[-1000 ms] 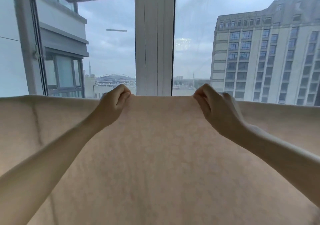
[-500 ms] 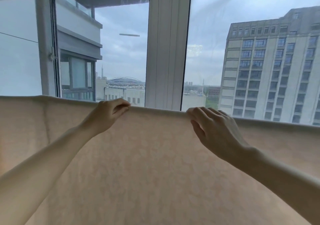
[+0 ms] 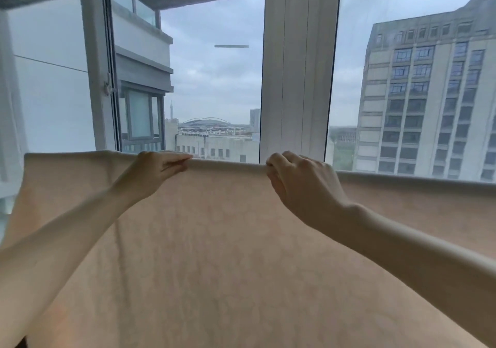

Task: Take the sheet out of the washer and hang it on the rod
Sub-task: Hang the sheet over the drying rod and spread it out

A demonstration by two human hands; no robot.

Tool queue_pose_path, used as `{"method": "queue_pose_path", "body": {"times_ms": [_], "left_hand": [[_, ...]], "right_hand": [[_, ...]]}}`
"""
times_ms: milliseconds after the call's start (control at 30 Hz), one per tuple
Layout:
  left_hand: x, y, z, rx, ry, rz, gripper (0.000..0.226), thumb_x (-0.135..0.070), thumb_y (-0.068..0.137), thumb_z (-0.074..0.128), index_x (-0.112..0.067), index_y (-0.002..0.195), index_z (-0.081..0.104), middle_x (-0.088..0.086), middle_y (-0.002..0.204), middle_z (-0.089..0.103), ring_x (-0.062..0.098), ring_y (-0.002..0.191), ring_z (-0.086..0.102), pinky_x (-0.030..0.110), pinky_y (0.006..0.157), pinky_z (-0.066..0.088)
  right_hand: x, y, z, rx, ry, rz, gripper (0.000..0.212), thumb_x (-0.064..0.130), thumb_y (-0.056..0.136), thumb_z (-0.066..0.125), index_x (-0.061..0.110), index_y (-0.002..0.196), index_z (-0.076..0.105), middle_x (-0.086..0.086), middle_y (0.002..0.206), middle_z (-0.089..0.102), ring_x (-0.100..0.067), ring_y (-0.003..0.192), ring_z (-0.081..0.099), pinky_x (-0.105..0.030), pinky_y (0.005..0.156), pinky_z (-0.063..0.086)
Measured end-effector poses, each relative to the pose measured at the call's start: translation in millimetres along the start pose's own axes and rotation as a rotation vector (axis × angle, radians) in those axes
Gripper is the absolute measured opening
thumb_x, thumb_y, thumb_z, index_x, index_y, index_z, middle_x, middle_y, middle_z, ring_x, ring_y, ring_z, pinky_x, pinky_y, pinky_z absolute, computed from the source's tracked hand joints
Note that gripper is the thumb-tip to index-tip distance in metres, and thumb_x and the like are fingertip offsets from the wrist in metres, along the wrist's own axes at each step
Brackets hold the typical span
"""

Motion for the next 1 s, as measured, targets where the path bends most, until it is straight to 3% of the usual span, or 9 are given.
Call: {"method": "queue_pose_path", "body": {"times_ms": [100,233,333,367,467,533,733,867,1000], "left_hand": [[33,3,-13,0.01,-0.001,0.02,0.034,-0.013,0.081,0.073,-0.013,0.115,0.069,0.003,0.112,0.069,0.005,0.102,0.06,-0.008,0.087,0.029],[82,2,-31,0.001,-0.054,0.028,0.034,-0.019,0.079,0.074,-0.026,0.112,0.067,-0.013,0.105,0.066,-0.021,0.09,0.055,-0.006,0.087,0.033],[115,-4,-40,-0.027,-0.078,0.021,0.028,-0.032,0.078,0.071,-0.04,0.104,0.066,-0.04,0.095,0.059,-0.012,0.096,0.059,-0.002,0.091,0.036],[123,-5,-42,-0.038,-0.087,0.021,0.027,-0.038,0.077,0.068,-0.043,0.103,0.065,-0.041,0.094,0.058,-0.008,0.098,0.061,0.002,0.093,0.039],[136,0,-44,-0.053,-0.121,0.02,0.036,-0.047,0.074,0.063,-0.032,0.105,0.071,-0.013,0.103,0.071,0.008,0.099,0.068,0.029,0.098,0.049],[137,2,-45,-0.074,-0.156,0.034,0.036,-0.051,0.074,0.063,-0.032,0.104,0.071,-0.007,0.102,0.073,0.009,0.097,0.069,0.038,0.097,0.052],[136,3,-36,-0.183,-0.344,0.019,0.016,-0.048,0.075,0.065,-0.043,0.089,0.071,-0.032,0.084,0.068,-0.001,0.088,0.068,0.032,0.091,0.054],[128,8,-28,-0.216,-0.315,0.001,0.012,-0.033,0.085,0.07,-0.024,0.09,0.077,-0.014,0.081,0.072,0.01,0.081,0.069,0.038,0.085,0.055],[113,18,-43,-0.245,-0.213,0.021,0.031,-0.042,0.084,0.058,-0.018,0.09,0.076,-0.003,0.081,0.074,0.017,0.079,0.069,0.039,0.084,0.054]], "right_hand": [[28,21,19,0.015,0.005,0.037,0.024,0.036,0.1,0.041,0.02,0.109,0.057,0.002,0.097,0.064,-0.021,0.085,0.064,-0.029,0.063,0.039],[67,44,45,0.045,0.037,0.107,0.033,0.044,0.098,0.045,0.024,0.122,0.054,0.002,0.115,0.062,-0.022,0.093,0.064,-0.037,0.08,0.048],[88,49,61,-0.006,-0.044,0.15,0.032,0.045,0.096,0.048,0.024,0.118,0.057,0.002,0.113,0.061,-0.021,0.091,0.063,-0.04,0.085,0.044],[92,51,65,-0.027,-0.057,0.162,0.029,0.043,0.096,0.049,0.023,0.115,0.059,0.002,0.11,0.062,-0.021,0.09,0.063,-0.041,0.085,0.044],[98,58,70,-0.077,-0.045,0.218,0.019,0.037,0.097,0.05,0.023,0.104,0.061,0.005,0.101,0.064,-0.019,0.085,0.062,-0.039,0.084,0.041],[100,61,74,-0.095,-0.049,0.241,0.016,0.037,0.095,0.054,0.023,0.101,0.059,0.006,0.097,0.064,-0.018,0.08,0.061,-0.039,0.084,0.041],[102,60,73,-0.163,-0.094,0.223,0.011,0.029,0.096,0.055,0.018,0.092,0.056,0.004,0.084,0.059,-0.017,0.068,0.057,-0.04,0.076,0.045],[100,60,66,-0.17,-0.091,0.189,0.014,0.023,0.098,0.052,0.015,0.087,0.052,0.004,0.078,0.055,-0.017,0.057,0.049,-0.036,0.066,0.047],[95,79,56,-0.12,0.001,0.274,0.017,0.028,0.099,0.048,0.014,0.091,0.052,0.001,0.084,0.064,-0.023,0.061,0.056,-0.031,0.058,0.041]]}}
Point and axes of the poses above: each hand's wrist, its own y-axis towards the middle knuckle, its own z-axis out of the palm, x = y × z, the point moved 4 cm from there along y, towards the middle knuckle
